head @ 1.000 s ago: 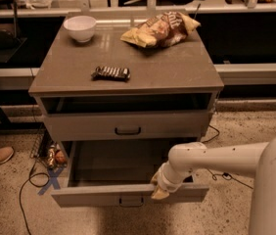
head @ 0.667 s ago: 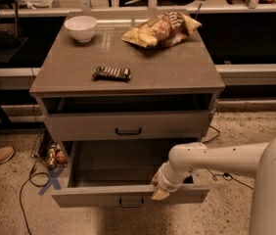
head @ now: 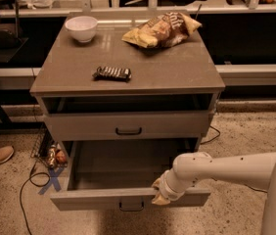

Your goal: Open middle drawer

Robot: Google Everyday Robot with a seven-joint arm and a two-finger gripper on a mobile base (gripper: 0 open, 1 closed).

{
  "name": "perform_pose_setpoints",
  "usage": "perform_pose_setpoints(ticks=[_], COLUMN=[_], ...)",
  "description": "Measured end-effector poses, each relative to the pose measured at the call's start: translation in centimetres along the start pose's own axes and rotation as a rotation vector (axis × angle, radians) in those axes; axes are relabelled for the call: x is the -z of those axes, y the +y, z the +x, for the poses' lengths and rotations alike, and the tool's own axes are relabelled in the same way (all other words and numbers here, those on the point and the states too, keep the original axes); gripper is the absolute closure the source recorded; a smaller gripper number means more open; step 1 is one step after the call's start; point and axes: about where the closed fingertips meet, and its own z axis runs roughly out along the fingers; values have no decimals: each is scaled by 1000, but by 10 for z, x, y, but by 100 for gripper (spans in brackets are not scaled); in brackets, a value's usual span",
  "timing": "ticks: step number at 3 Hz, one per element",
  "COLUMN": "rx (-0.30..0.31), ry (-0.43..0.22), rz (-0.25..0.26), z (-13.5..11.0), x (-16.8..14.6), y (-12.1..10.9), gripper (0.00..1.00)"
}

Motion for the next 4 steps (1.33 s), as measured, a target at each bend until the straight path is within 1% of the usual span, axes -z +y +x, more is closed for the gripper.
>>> perform_pose_setpoints(ticks=[1, 2, 3, 4], rx=[0, 1, 1, 1], ry=[0, 0, 0, 0], rz=[0, -3, -7, -9], z=[0, 0, 0, 0], x=[0, -1, -3, -4], y=[0, 1, 2, 3], gripper=[100, 84, 53, 30])
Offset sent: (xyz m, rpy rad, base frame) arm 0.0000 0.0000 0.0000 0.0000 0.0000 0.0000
